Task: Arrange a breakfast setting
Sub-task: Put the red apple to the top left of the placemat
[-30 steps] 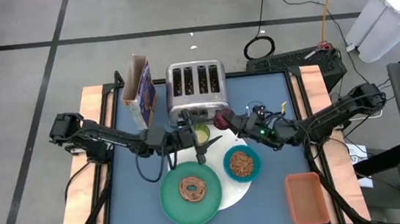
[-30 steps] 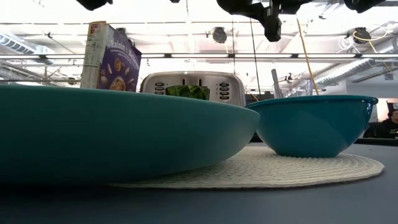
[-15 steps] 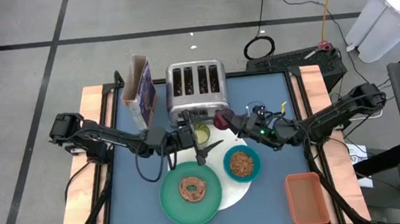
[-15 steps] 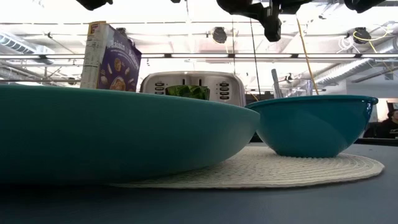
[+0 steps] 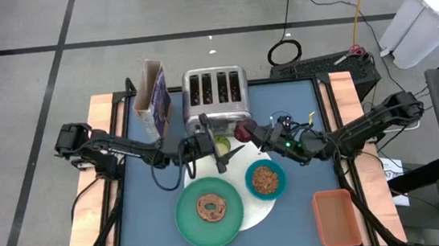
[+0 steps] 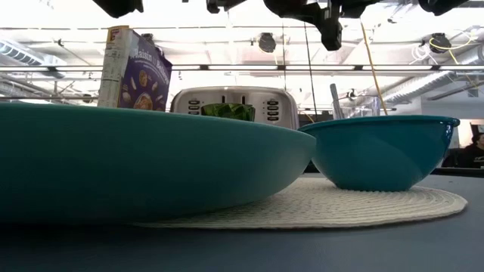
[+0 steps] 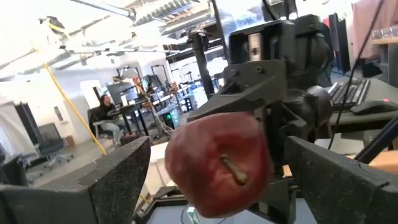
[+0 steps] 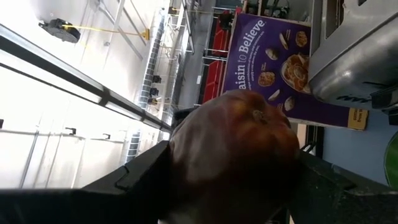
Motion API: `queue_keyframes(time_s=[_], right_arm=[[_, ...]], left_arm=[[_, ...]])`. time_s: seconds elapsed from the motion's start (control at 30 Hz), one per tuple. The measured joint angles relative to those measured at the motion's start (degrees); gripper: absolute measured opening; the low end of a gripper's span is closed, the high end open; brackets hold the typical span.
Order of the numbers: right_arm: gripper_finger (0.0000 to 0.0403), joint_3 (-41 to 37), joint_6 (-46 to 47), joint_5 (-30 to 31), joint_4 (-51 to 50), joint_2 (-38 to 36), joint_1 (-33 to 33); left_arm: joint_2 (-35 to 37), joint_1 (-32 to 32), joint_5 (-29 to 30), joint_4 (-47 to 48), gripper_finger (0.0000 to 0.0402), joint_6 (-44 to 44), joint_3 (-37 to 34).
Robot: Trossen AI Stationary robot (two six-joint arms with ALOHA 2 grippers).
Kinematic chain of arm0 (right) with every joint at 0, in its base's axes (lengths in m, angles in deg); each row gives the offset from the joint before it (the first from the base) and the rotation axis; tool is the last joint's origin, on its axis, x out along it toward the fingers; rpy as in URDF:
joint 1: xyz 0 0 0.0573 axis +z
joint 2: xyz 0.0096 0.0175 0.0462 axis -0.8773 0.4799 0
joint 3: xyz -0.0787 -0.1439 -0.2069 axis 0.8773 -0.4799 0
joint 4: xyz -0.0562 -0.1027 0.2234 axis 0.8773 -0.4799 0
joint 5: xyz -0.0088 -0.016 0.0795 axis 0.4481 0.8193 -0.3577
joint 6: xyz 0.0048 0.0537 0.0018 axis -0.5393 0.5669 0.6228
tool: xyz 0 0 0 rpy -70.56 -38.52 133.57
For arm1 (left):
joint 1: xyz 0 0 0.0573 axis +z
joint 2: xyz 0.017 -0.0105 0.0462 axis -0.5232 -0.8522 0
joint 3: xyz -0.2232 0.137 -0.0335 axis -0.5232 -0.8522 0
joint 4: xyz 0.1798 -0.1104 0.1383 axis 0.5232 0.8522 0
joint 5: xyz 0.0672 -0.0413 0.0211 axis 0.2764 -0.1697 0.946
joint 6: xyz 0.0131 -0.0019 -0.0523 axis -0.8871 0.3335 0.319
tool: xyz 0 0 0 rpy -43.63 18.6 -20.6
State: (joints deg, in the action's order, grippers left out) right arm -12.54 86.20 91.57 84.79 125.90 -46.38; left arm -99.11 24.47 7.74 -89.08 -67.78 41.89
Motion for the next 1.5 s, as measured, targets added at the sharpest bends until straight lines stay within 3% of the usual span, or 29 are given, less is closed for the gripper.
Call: queue_keyframes(time_s=[0.23, 1.5], right_arm=[[0.0254, 0.00, 0.98, 0.04, 1.23, 0.02, -0.74], [0.0264, 0.00, -1.73, -0.07, 2.01, 0.02, -2.25]], left_arm=[[0.01, 0.71, -0.02, 0.06, 0.0376, 5.26, 0.00], [-1.19, 2.02, -0.03, -0.59, 0.0376, 5.53, -0.04]])
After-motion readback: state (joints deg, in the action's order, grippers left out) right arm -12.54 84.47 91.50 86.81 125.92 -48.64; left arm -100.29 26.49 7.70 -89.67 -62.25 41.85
